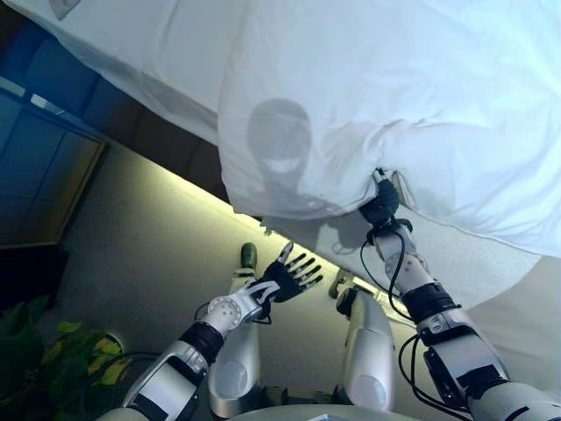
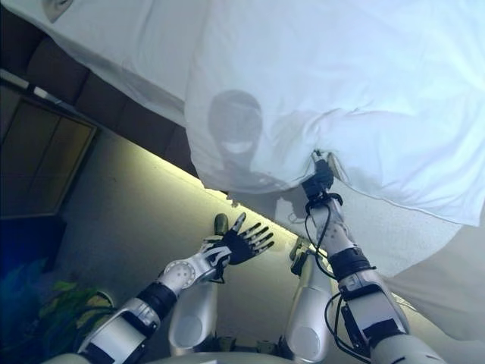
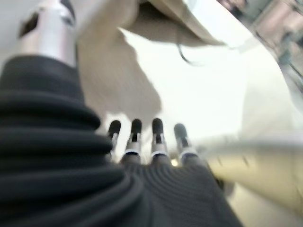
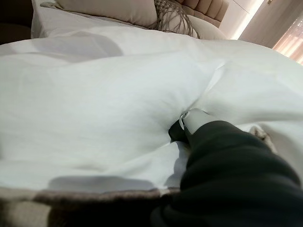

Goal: Make the bed neatly

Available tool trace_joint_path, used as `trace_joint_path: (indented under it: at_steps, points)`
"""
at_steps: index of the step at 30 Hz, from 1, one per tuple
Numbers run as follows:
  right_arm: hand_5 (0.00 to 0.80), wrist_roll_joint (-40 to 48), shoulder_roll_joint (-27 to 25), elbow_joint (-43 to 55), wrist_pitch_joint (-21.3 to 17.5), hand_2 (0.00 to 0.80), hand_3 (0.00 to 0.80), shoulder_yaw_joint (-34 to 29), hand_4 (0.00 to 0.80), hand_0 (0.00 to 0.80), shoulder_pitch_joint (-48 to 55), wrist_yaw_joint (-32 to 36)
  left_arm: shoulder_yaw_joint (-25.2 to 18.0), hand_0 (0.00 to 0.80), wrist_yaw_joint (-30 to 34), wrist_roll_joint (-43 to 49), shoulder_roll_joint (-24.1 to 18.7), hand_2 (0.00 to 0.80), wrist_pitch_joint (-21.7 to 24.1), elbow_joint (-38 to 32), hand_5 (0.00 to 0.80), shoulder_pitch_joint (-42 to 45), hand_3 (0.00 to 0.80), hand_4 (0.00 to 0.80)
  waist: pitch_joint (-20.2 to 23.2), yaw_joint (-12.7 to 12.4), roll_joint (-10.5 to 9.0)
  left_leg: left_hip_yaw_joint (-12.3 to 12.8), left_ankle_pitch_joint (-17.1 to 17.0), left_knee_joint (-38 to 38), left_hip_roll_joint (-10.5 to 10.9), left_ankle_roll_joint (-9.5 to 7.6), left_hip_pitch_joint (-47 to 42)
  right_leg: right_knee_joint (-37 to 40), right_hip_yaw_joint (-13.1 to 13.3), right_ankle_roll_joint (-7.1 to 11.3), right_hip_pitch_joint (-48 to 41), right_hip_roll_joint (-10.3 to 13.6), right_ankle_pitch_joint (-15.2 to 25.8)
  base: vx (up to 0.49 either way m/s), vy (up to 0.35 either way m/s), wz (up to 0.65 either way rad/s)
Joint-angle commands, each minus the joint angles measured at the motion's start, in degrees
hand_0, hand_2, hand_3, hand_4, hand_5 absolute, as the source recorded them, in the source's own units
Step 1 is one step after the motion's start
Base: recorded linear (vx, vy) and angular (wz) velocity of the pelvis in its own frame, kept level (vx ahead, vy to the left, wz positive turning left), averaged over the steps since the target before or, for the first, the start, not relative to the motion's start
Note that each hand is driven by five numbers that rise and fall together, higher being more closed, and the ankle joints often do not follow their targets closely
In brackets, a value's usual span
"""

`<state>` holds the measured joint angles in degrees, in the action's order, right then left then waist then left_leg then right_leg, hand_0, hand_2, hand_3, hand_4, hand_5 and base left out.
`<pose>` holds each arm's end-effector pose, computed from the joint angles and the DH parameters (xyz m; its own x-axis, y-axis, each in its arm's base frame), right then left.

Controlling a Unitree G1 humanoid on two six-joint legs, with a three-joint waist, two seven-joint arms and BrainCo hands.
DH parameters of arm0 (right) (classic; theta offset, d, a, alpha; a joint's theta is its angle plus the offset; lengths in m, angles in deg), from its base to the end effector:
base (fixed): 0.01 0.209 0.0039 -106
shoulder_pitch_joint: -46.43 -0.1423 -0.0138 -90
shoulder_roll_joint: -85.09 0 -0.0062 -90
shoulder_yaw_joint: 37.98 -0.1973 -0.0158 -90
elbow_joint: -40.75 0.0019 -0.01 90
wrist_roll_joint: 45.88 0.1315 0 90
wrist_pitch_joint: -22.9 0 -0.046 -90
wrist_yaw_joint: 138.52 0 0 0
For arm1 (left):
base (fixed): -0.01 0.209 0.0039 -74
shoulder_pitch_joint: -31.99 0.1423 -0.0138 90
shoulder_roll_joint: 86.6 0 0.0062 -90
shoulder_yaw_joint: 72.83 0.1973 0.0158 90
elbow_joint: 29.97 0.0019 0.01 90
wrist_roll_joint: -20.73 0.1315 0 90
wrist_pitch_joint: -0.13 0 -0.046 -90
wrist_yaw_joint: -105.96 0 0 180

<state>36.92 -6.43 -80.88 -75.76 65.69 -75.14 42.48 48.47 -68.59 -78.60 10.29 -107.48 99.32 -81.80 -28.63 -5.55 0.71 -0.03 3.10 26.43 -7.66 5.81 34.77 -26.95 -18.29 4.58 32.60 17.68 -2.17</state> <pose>0.3030 -0.1721 0.0683 0.9981 0.0566 0.0248 -0.0507 0.5213 0.8519 0.2405 0.0906 -0.0161 0.6747 -0.6548 -0.3406 -0.1875 0.2943 -0.9371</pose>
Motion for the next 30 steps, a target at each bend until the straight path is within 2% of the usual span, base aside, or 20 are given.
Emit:
trace_joint_path:
  at_steps: [1, 4, 7, 18, 27, 30]
  points:
    - [0.8, 0.0, 1.8, 6.9, -3.5, 0.8, 0.8, -2.6, 0.8, 0.8, -3.2, 3.1, 2.3, 0.0, -4.6, -13.7, 2.8, 0.0, 7.1, -4.0, 0.0, -1.2, 0.0, 0.0, 1.0, -1.0, -2.25, -1.3, -4.0, -0.2, -1.3, 0.85, 3.3, 7.6, 2.6, 9.38, -4.2, 5.0, 10.2, 0.025, -0.019, -0.05]
    - [0.8, 0.2, 2.2, 9.3, -3.7, 0.8, 0.8, -3.4, 0.8, 0.8, -2.9, 2.5, 0.5, 0.0, -4.3, -13.7, 6.5, 0.0, 9.5, -4.1, 0.0, -1.7, 0.0, 0.0, 0.6, -0.2, -2.4, -0.9, -4.6, -0.9, -1.5, 0.94, 3.6, 8.0, 2.6, 9.44, -4.0, 4.8, 10.0, 0.01, 0.053, -0.02]
    - [0.8, 0.0, 1.6, 11.1, -3.5, 0.8, 0.8, -3.8, 0.8, 0.8, -2.7, 2.6, 1.5, 0.0, -3.7, -13.7, 8.7, 0.0, 11.0, -5.6, 0.0, -1.8, 0.0, 0.0, 0.0, 0.6, -2.18, -0.6, -4.5, -0.8, -1.2, 0.94, 3.9, 7.7, 3.1, 9.35, -3.2, 4.9, 9.8, -0.009, 0.094, -0.02]
    - [0.8, 0.0, 2.7, 15.3, -4.8, 0.8, 0.8, -2.8, 0.8, 0.8, -1.2, 2.8, 3.9, 0.0, -5.5, -13.7, 11.5, 0.0, 16.9, -8.7, 0.0, -5.0, 0.0, 0.0, -0.6, 2.0, -3.42, -0.6, -4.1, 0.8, -1.7, 1.0, 5.3, 6.4, 3.9, 9.27, -1.8, 5.1, 9.3, 0.003, 0.01, -0.01]
    - [0.8, 0.3, 4.4, 15.9, -4.6, 0.8, 0.8, -1.1, 0.8, 0.8, -2.6, 5.0, 2.0, 0.0, -6.9, -13.7, 12.6, 0.0, 28.8, -13.2, 0.0, -12.4, 0.0, 0.0, -0.3, 4.5, -4.48, 1.0, -4.2, 1.3, -3.2, 1.59, 5.4, 6.1, 5.6, 8.93, -1.0, 4.0, 8.5, 0.003, 0.064, -0.08]
    - [0.8, -0.9, 4.3, 16.2, -3.4, 0.8, 0.8, -0.7, 0.8, 0.8, -3.3, 4.6, 0.9, 0.0, -8.1, -13.7, 13.0, 0.0, 30.9, -15.3, 0.0, -14.6, 0.0, 0.0, -0.5, 5.5, -4.29, 1.9, -3.9, 1.7, -3.4, 1.68, 5.1, 5.6, 6.3, 8.54, -0.9, 3.9, 8.1, -0.004, 0.125, -0.17]
